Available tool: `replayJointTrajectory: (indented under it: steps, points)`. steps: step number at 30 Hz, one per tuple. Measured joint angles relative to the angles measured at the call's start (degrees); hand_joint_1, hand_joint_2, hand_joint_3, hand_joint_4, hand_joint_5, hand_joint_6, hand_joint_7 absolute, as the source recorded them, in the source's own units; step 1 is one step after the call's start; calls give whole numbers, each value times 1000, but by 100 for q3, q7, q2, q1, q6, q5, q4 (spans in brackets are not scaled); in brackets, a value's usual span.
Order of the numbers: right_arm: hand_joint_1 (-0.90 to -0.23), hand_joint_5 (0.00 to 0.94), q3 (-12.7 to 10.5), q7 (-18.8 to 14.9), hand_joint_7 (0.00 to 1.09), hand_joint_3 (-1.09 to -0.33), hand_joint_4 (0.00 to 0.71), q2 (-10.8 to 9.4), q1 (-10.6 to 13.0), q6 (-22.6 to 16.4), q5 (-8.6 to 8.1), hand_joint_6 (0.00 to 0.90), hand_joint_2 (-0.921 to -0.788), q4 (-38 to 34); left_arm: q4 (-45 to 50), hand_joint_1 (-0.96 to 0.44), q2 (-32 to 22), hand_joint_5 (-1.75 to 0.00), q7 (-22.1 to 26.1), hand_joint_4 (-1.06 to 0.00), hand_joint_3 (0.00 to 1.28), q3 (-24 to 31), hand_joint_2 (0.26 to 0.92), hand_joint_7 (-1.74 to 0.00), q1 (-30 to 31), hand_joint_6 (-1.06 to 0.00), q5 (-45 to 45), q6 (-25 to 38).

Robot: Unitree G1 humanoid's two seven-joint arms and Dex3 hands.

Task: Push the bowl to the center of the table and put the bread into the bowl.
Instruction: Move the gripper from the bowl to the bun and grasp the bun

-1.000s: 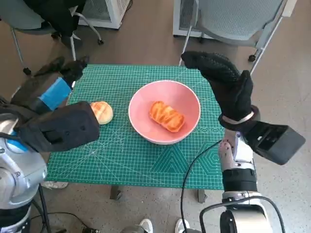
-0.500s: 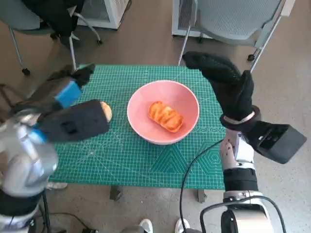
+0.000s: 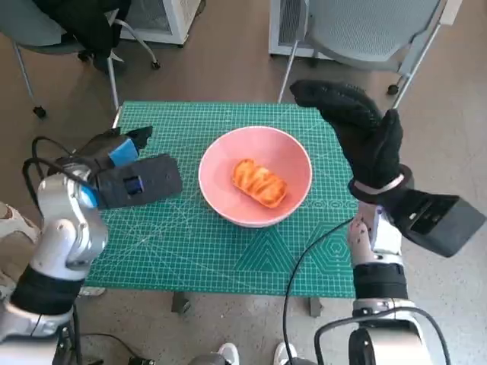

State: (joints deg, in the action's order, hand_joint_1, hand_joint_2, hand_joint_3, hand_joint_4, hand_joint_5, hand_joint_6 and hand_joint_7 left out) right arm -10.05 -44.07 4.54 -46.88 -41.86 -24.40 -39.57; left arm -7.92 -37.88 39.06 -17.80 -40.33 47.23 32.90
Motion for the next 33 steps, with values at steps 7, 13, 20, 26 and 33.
replayJointTrajectory:
  steps: [7, 13, 20, 26, 33]
  points:
    - [-699, 1, 4, 1, 264, -839, 43, 19, 3, 13, 11, -1, -921, 28, -665, -183, 154, 1, -150, 1, 9, -226, 665, 0, -231, -144, 1, -114]
    - [-700, 1, 3, 1, 259, -837, 44, 59, 7, 26, 11, -1, -921, 76, -1267, -213, 276, 1, -198, 1, 8, -421, 666, 0, -459, -141, 0, -231]
    - [-705, 1, 1, -1, 256, -837, 44, 121, 13, 41, -2, -1, -921, 120, -1981, -218, 391, 1, -365, 1, 7, -588, 667, 0, -807, -140, 1, -364]
    - [-709, 0, 3, -14, 256, -835, 42, 149, 45, 73, -15, -1, -921, 197, -2561, -207, 534, 1, -495, 1, 5, -715, 665, 0, -1085, -139, -2, -439]
    - [-704, 0, 2, -45, 256, -832, 38, 160, 103, 124, -20, -1, -921, 275, -3158, -192, 733, 1, -684, 1, 3, -852, 663, 0, -1321, -135, -10, -536]
